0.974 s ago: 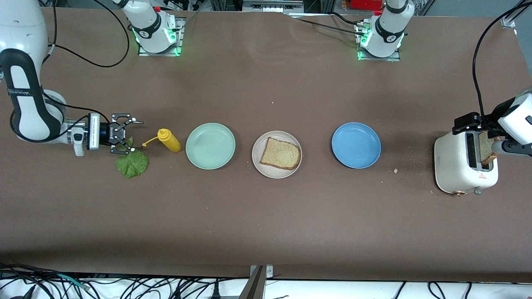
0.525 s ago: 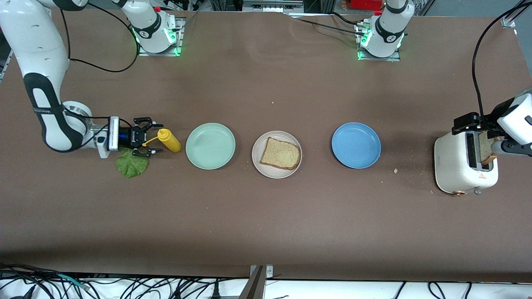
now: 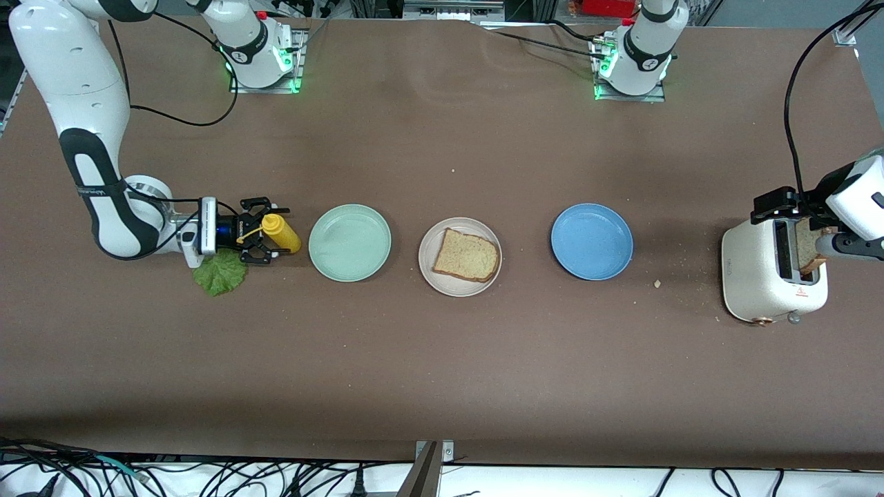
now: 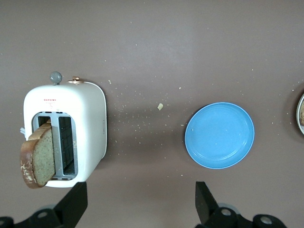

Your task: Make sandwich in beige plate with both arms

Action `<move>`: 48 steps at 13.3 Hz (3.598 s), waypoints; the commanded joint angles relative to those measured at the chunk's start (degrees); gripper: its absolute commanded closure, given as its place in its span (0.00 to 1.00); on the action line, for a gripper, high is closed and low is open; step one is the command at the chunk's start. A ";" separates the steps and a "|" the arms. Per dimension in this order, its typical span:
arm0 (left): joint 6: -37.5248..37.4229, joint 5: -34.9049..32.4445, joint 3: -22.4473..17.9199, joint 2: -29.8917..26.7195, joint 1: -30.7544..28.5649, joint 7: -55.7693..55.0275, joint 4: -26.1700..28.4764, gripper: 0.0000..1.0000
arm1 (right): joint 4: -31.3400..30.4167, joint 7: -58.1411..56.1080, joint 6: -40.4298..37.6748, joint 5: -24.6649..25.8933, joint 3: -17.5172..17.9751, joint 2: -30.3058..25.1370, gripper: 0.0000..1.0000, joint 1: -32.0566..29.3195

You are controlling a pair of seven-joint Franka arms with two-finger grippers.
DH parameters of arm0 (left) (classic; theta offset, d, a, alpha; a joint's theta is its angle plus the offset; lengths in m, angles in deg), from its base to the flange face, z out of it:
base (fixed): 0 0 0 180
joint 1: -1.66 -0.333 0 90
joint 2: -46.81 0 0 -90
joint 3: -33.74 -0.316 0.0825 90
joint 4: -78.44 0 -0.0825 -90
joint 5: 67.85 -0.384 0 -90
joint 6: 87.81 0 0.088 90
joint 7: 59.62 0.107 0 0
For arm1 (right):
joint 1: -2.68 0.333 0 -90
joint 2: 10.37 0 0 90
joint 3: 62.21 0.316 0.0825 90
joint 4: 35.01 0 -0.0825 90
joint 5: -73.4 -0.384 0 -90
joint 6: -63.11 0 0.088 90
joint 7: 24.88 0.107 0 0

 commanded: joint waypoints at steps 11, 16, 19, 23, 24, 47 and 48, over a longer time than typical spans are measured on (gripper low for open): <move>0.41 -1.78 0.35 -0.61 0.10 -0.07 0.59 0.00 | 3.77 -2.70 -2.95 1.06 -0.10 3.52 0.98 -2.27; 0.41 -1.70 0.35 -0.61 0.10 -0.25 0.59 0.00 | 4.12 4.92 -3.04 1.06 -0.10 1.78 1.00 -1.66; 0.41 -1.70 0.35 -0.61 0.18 -0.86 0.59 0.00 | 6.93 12.30 -2.34 1.06 -0.10 -0.34 1.00 0.53; 0.41 -1.78 0.35 -0.61 0.18 -0.86 0.59 0.00 | 15.01 24.93 2.39 3.94 -0.19 -2.44 1.00 5.80; 0.41 -1.78 0.35 -0.61 0.18 -0.86 0.59 0.00 | 17.11 30.55 5.02 6.57 -0.10 -3.84 1.00 7.30; 0.41 -1.87 0.35 -0.61 0.36 -0.86 0.59 0.00 | 34.09 111.36 14.19 82.94 -0.10 -4.04 1.00 48.51; 0.41 -1.87 0.35 -0.61 0.45 -0.86 0.59 0.00 | 34.27 113.03 13.66 86.54 -0.19 -3.16 1.00 50.97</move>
